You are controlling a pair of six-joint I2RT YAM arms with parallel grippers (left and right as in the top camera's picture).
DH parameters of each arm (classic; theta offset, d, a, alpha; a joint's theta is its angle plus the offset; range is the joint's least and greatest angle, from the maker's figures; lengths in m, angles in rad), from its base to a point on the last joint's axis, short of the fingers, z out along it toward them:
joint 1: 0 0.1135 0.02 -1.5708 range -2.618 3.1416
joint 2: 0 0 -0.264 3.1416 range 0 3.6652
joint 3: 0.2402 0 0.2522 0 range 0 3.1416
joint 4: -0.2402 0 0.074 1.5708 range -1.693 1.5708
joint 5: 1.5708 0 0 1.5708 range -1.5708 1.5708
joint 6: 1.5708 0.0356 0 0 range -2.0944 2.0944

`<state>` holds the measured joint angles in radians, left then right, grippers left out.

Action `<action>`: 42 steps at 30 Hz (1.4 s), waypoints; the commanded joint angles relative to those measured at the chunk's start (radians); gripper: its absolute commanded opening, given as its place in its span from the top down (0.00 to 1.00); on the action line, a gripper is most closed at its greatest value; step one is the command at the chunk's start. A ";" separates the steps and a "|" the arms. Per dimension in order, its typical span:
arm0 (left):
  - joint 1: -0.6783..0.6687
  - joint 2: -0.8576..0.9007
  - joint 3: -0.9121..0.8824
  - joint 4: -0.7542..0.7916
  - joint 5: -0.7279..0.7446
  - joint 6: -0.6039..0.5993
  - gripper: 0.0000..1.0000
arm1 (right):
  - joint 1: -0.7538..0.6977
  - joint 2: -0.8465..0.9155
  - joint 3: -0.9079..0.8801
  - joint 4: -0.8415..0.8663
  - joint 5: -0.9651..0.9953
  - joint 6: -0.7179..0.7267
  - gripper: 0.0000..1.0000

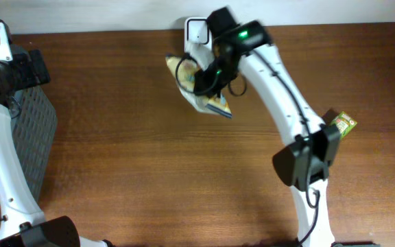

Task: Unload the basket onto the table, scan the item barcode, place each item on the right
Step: 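Lift the yellow-orange snack bag to the scanner and hold it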

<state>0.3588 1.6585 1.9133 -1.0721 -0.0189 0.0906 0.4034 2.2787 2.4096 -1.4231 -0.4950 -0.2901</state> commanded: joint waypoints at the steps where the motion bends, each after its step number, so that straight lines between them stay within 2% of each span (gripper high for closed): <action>1: 0.004 -0.017 0.006 0.001 -0.004 0.016 0.01 | -0.092 -0.043 0.037 -0.033 -0.380 -0.186 0.96; 4: 0.004 -0.017 0.006 0.001 -0.004 0.016 0.01 | -0.127 -0.043 0.037 -0.050 -0.470 -0.230 0.96; 6: 0.004 -0.017 0.006 0.001 -0.004 0.016 0.01 | -0.128 -0.043 0.037 -0.046 -0.430 -0.219 0.96; 7: 0.004 -0.017 0.006 0.001 -0.003 0.016 0.01 | -0.126 -0.044 0.037 -0.025 -0.368 -0.164 0.96; 8: 0.004 -0.017 0.006 0.001 -0.004 0.016 0.01 | -0.108 -0.044 0.038 0.059 -0.129 0.021 0.96; 9: 0.004 -0.017 0.006 0.001 -0.004 0.016 0.01 | -0.090 -0.043 0.038 0.120 0.044 0.127 0.96; 10: 0.004 -0.017 0.006 0.001 -0.004 0.016 0.01 | -0.069 -0.044 0.038 0.161 0.169 0.161 0.96; 11: 0.004 -0.017 0.006 0.001 -0.003 0.016 0.01 | -0.048 -0.043 0.038 0.201 0.303 0.181 0.96; 12: 0.004 -0.017 0.006 0.001 -0.003 0.016 0.01 | 0.000 -0.037 0.036 0.278 0.581 0.194 0.96; 13: 0.004 -0.017 0.006 0.001 -0.004 0.016 0.01 | 0.032 -0.027 0.036 0.336 0.766 0.188 0.96; 15: 0.004 -0.017 0.006 0.001 -0.003 0.016 0.01 | 0.075 0.014 0.036 0.455 0.993 0.082 0.96; 20: 0.004 -0.017 0.006 0.001 -0.004 0.016 0.01 | 0.087 0.132 0.035 0.669 1.072 -0.206 0.96; 23: 0.004 -0.017 0.006 0.001 -0.004 0.016 0.01 | 0.087 0.212 0.035 0.816 1.188 -0.383 0.96; 26: 0.004 -0.017 0.006 0.001 -0.003 0.016 0.01 | 0.085 0.278 0.035 0.874 1.215 -0.580 0.96; 28: 0.004 -0.017 0.006 0.001 -0.004 0.016 0.01 | 0.082 0.305 0.035 0.879 1.215 -0.619 0.96; 42: 0.004 -0.017 0.006 0.001 -0.004 0.016 0.01 | 0.053 0.344 0.035 0.900 1.214 -0.619 0.96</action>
<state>0.3588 1.6585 1.9133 -1.0721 -0.0189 0.0906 0.4583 2.6247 2.4310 -0.5449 0.6884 -0.9165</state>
